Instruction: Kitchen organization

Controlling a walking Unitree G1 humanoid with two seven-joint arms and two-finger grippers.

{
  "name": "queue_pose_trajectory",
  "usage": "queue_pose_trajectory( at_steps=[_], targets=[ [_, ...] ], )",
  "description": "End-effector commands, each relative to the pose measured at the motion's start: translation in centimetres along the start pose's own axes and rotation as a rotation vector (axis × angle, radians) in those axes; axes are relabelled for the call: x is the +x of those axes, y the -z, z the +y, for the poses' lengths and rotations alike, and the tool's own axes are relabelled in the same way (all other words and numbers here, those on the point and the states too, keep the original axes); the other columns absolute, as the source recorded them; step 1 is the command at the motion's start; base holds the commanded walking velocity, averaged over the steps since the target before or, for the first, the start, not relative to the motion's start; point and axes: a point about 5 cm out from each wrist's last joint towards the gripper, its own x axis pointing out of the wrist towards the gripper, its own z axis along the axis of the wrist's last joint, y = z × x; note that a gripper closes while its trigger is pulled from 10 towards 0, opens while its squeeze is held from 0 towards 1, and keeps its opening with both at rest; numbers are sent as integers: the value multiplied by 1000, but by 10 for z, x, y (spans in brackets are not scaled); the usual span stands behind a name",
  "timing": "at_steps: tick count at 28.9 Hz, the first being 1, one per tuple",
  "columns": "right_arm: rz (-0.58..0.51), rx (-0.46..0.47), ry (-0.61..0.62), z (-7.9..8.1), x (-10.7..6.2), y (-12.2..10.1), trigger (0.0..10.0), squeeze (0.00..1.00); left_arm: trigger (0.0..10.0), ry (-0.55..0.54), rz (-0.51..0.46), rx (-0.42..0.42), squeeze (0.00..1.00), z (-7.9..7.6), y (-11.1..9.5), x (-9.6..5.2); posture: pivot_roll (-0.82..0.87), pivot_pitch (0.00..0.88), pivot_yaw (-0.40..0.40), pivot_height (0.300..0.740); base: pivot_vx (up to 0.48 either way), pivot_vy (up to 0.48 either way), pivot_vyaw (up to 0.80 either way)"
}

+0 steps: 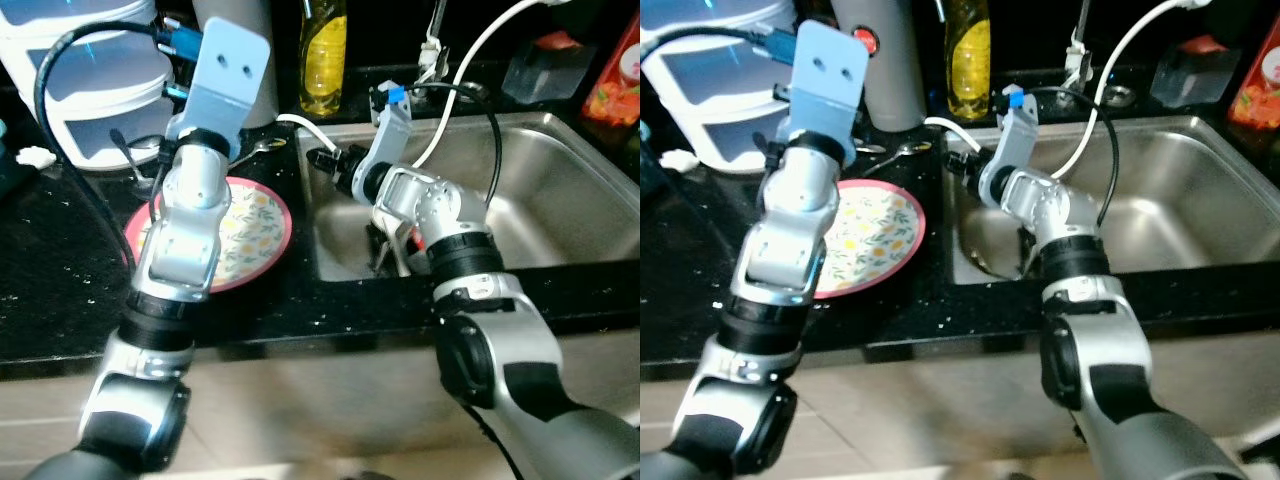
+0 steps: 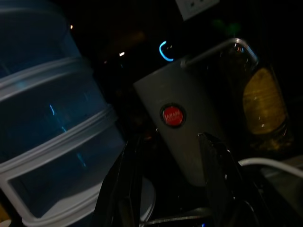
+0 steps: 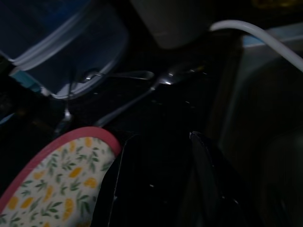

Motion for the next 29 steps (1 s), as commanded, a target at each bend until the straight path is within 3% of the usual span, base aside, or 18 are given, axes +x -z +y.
queue_pose_trajectory(
  at_steps=[1,2,4,6,7,9,12,14,15,19,24,29],
  targets=[
    [28,-6,-5,1,2,5,10000,0,10000,-13,6,7,0,0,3,-1,136,0,4,740,0,0,0],
    [20,-6,5,-1,3,8,10000,0,10000,14,13,6,0,-2,4,-2,151,0,88,740,0,0,0],
    [8,1,7,-2,3,9,10000,0,10000,38,20,-2,0,-4,4,-4,154,0,92,740,0,0,0],
    [2,16,3,-1,3,10,10000,0,10000,51,18,-7,0,-4,3,-5,145,0,54,740,0,0,0],
    [13,21,-2,-1,2,10,10000,0,10000,33,13,-9,0,-2,5,-5,125,0,-42,740,0,0,0],
    [38,4,3,-2,3,9,10000,0,10000,-34,31,-20,0,3,14,-3,115,0,-13,740,0,0,0],
    [4,-9,-6,-1,2,1,10000,0,10000,-2,40,-26,0,-2,13,-5,141,0,43,740,0,0,0],
    [-18,-8,-13,-1,1,-3,10000,0,10000,28,32,-24,0,-5,10,-7,147,0,38,740,0,0,0],
    [-16,-18,-14,0,2,-9,10000,0,10000,9,27,-22,0,-1,12,-8,126,0,-41,740,0,0,0],
    [9,-40,-12,0,2,-9,10000,0,10000,-41,44,-36,0,4,17,-8,125,0,-50,740,0,0,0],
    [-18,-6,9,-10,-7,-19,10000,0,10000,-35,-1,-50,0,1,7,-11,126,0,-71,740,0,0,0],
    [16,-29,-71,-8,-11,-15,10000,0,10000,-57,3,-45,0,6,6,-16,127,0,-77,740,0,0,0]
  ],
)
